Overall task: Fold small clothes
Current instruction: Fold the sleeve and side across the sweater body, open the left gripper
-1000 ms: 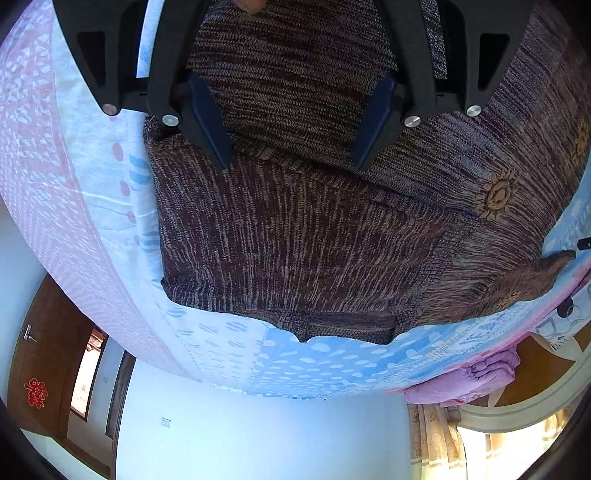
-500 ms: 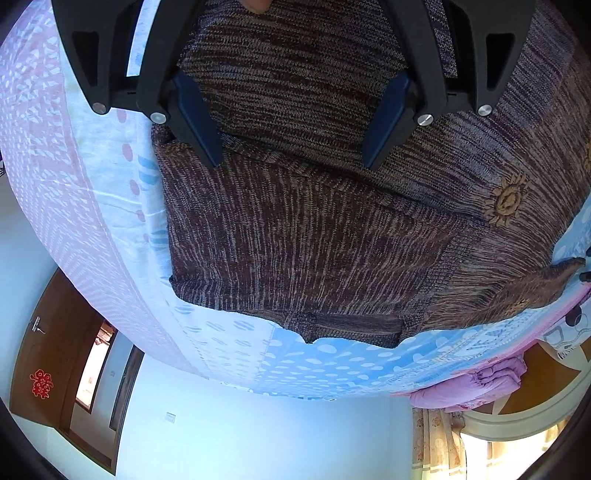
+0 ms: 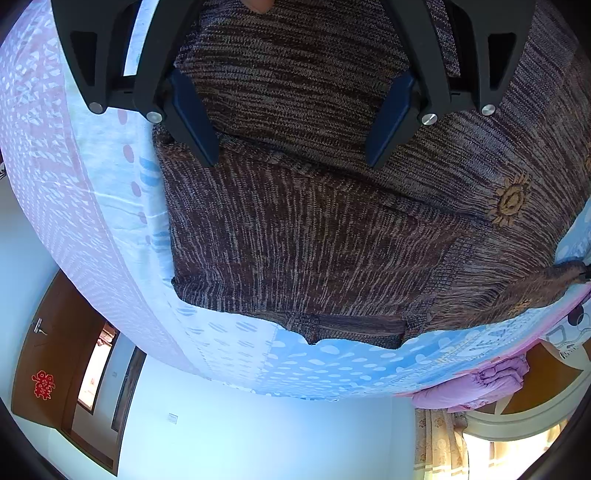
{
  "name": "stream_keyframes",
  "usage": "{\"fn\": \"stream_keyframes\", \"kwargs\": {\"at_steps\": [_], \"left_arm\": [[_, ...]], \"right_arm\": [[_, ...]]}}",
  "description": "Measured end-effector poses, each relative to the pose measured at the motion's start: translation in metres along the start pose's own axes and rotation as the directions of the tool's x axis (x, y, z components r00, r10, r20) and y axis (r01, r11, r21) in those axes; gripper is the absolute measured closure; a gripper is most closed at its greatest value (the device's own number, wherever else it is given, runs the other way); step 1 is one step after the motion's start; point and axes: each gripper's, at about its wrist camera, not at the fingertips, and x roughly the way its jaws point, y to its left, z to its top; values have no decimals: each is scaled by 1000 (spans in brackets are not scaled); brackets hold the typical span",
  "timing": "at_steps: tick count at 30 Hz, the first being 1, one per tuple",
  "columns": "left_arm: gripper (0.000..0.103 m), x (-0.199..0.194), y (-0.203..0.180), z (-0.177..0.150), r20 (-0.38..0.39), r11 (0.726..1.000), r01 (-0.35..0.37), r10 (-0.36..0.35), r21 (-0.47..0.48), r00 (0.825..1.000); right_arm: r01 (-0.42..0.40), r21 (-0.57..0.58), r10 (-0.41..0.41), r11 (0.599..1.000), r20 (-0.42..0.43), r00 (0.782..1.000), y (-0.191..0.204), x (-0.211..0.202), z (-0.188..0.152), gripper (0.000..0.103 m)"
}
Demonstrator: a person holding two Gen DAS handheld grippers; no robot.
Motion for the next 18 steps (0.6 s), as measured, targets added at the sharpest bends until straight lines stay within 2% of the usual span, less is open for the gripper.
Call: {"fn": "stream_keyframes", "kwargs": {"at_steps": [7, 14, 18], "left_arm": [[94, -23, -38, 3, 36, 996, 51, -54, 72, 998], [95, -35, -86, -3, 36, 985, 109, -115, 132, 993], [95, -41, -121, -14, 21, 973, 165, -171, 161, 985]], "right_arm": [[4, 0, -4, 1000, 2, 1000, 0, 0, 0, 20], [6, 1, -6, 1000, 3, 1000, 0, 0, -1, 20], [7, 0, -7, 1000, 3, 1000, 0, 0, -1, 20]]}}
